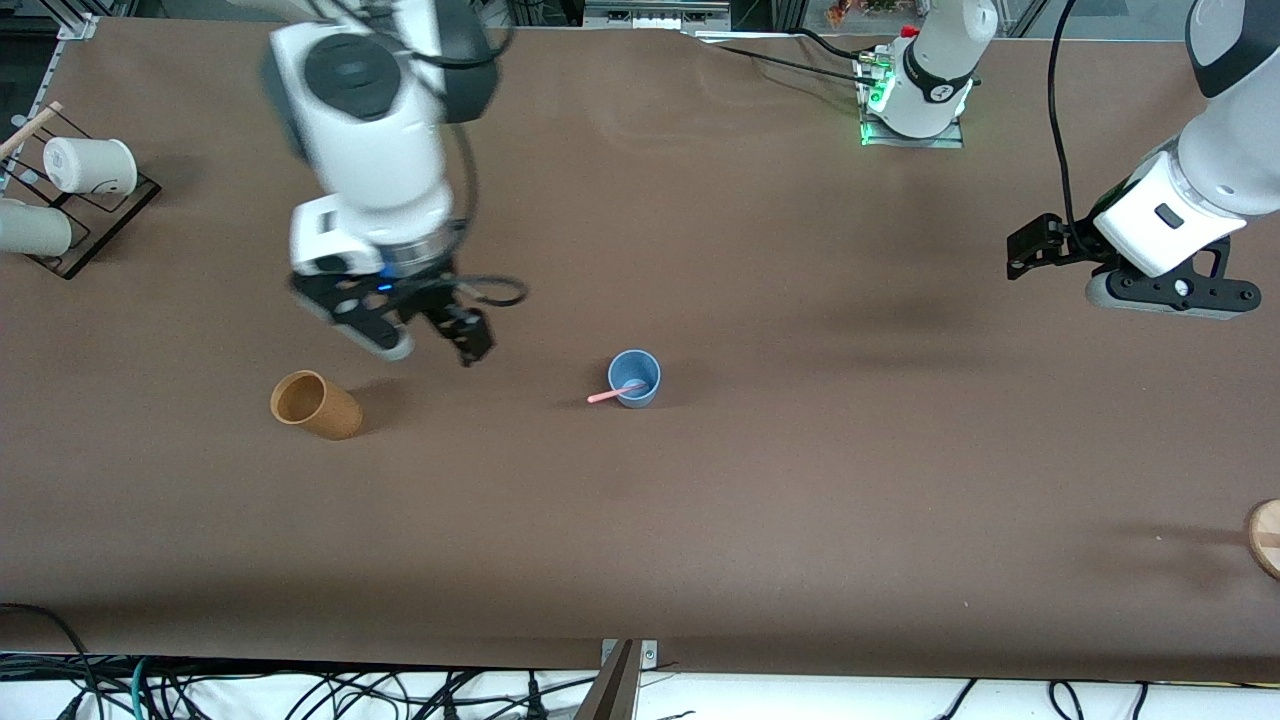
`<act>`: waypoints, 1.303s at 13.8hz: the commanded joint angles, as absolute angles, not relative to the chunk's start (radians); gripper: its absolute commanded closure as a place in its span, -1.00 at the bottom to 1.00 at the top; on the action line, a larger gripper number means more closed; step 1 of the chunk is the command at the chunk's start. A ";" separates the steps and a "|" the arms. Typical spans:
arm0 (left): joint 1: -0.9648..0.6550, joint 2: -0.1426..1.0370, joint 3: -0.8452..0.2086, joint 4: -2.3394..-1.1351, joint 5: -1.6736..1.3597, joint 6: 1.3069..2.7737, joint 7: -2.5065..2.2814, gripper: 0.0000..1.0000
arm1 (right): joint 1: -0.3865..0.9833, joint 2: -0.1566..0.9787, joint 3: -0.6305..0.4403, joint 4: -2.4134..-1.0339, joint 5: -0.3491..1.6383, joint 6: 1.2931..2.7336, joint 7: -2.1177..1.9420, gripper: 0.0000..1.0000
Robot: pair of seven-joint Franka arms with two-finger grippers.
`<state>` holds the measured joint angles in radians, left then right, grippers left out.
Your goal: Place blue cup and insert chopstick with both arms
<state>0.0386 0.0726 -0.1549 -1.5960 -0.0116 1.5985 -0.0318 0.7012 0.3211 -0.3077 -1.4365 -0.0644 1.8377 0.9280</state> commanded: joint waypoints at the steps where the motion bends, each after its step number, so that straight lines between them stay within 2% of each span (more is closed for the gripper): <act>1: 0.035 0.083 -0.153 -1.572 -0.028 1.594 -0.037 -1.00 | 0.701 0.288 -0.492 -1.447 0.073 1.744 0.482 -1.00; 3: 0.035 0.083 -0.153 -1.572 -0.028 1.594 -0.035 -1.00 | 0.701 0.288 -0.612 -1.447 0.133 1.732 0.186 -1.00; 4: 0.035 0.083 -0.153 -1.572 -0.028 1.594 -0.035 -1.00 | 0.700 0.288 -0.652 -1.445 0.141 1.680 0.073 -1.00; 7: 0.035 0.083 -0.153 -1.572 -0.028 1.594 -0.035 -1.00 | 0.684 0.250 -0.666 -1.456 0.146 1.596 -0.020 -1.00; 8: 0.035 0.083 -0.153 -1.572 -0.028 1.594 -0.034 -1.00 | 0.642 0.233 -0.622 -1.469 0.144 1.576 -0.015 -1.00; 10: 0.035 0.083 -0.153 -1.572 -0.028 1.594 -0.035 -1.00 | 0.431 0.193 -0.411 -1.474 0.141 1.574 -0.043 -1.00; 12: 0.035 0.083 -0.153 -1.572 -0.028 1.594 -0.035 -1.00 | 0.269 0.114 -0.232 -1.560 0.121 1.569 -0.049 -1.00; 15: 0.035 0.083 -0.153 -1.572 -0.028 1.594 -0.034 -1.00 | 0.053 0.005 0.002 -1.719 0.055 1.704 -0.046 -1.00; 18: 0.035 0.083 -0.153 -1.572 -0.028 1.594 -0.034 -1.00 | 0.021 -0.025 0.026 -1.747 0.052 1.715 -0.060 -1.00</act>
